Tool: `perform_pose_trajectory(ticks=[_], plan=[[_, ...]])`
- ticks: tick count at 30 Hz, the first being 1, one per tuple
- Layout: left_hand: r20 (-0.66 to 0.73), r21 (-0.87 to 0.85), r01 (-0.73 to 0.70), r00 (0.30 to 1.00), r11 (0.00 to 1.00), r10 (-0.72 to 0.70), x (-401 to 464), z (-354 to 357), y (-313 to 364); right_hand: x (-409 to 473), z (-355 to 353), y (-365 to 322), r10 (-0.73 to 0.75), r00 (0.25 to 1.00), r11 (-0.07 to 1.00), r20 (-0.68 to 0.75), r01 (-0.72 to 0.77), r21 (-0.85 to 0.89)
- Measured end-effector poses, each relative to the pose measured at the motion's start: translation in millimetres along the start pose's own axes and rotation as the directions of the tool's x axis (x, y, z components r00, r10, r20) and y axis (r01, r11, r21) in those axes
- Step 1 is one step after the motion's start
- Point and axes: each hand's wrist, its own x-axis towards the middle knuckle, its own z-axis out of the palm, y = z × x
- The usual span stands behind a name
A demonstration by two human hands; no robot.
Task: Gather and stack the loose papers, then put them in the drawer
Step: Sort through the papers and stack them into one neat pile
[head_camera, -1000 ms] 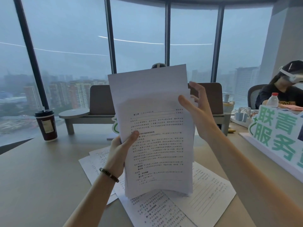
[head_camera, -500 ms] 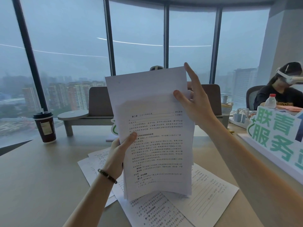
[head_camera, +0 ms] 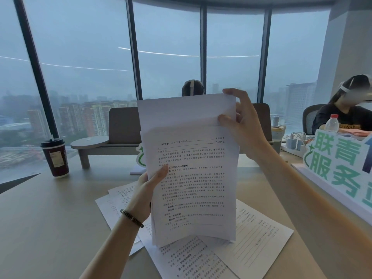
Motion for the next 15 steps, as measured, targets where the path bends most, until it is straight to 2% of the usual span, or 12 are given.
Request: perform_pose_trajectory(ticks=[4, 8, 15], plan=[[0.025, 0.019, -0.003, 1.0, 1.0, 0.003, -1, -2, -3, 0, 1, 3, -0.003, 0.999, 0.999, -0.046, 0.005, 0.037], [0.04, 0.028, 0.017, 0.999, 0.999, -0.018, -3, -5, -6, -3, 2, 6, -0.09, 0.996, 0.996, 0.008, 0.09, -0.002], [0.083, 0.016, 0.035, 0.996, 0.999, -0.037, 0, -11, -5, -3, 4, 15, -0.119, 0.993, 0.986, 0.012, 0.12, -0.115]])
